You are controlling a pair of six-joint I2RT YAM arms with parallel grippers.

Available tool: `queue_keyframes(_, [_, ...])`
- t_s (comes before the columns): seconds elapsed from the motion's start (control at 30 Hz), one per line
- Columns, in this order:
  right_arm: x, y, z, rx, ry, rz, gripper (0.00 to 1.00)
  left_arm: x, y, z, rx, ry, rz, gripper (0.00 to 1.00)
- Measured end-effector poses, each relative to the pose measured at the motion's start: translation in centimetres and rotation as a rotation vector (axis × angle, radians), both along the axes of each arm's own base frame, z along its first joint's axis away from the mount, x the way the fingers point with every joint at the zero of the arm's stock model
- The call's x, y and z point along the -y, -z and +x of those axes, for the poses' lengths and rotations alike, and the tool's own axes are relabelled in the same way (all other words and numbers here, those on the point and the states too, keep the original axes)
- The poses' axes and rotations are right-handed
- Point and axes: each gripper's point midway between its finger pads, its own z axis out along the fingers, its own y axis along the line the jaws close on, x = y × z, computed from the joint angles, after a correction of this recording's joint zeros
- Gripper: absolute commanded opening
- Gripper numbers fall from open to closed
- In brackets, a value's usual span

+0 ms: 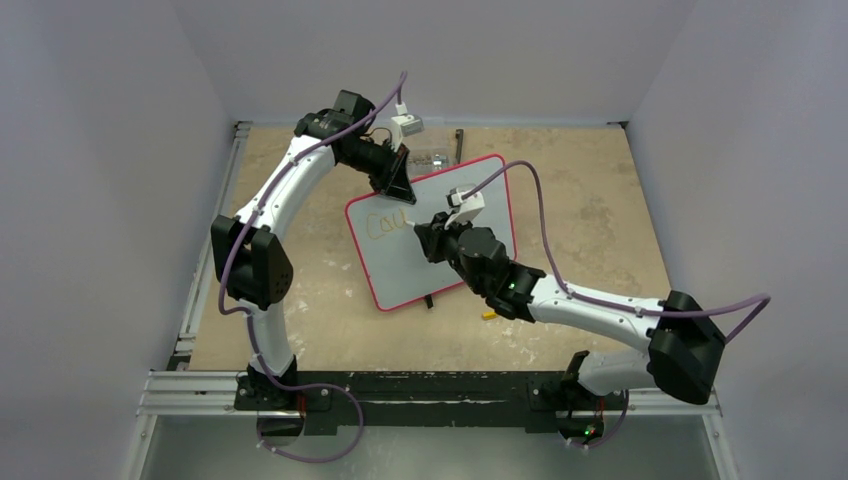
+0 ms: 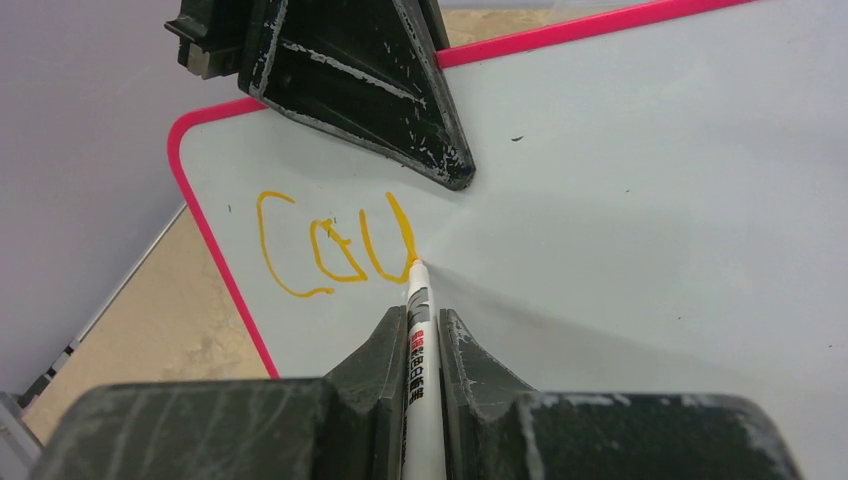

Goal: Write a sentence on the whiteboard

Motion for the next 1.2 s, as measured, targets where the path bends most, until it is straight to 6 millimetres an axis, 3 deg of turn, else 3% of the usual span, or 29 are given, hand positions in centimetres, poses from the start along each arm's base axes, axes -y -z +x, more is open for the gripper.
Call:
queue_keyframes(0.33, [0.6, 0.5, -0.4, -0.048, 0.009, -0.040, 0.00, 0.1, -0.1, -0.1, 0.004, 0.004, 0.004, 0.00])
queue_keyframes(0.53, [2.0, -0.1, -0.4, -0.085, 0.051, -0.081, 0.00, 0.1, -0.1, -0.1, 0.011, -0.002, 0.012, 0.00])
queue_keyframes(0.77, [3.3, -3.7, -0.7, -0.076, 0.092, 0.002, 0.00, 0.2, -0.3, -0.2, 0.018, -0.017, 0.008, 0.00])
queue_keyframes(1.2, [2.6, -7.9, -0.4, -0.032, 0.075, 0.040, 0.00, 0.2, -0.5, -0.1, 0.003, -0.024, -0.009, 0.00])
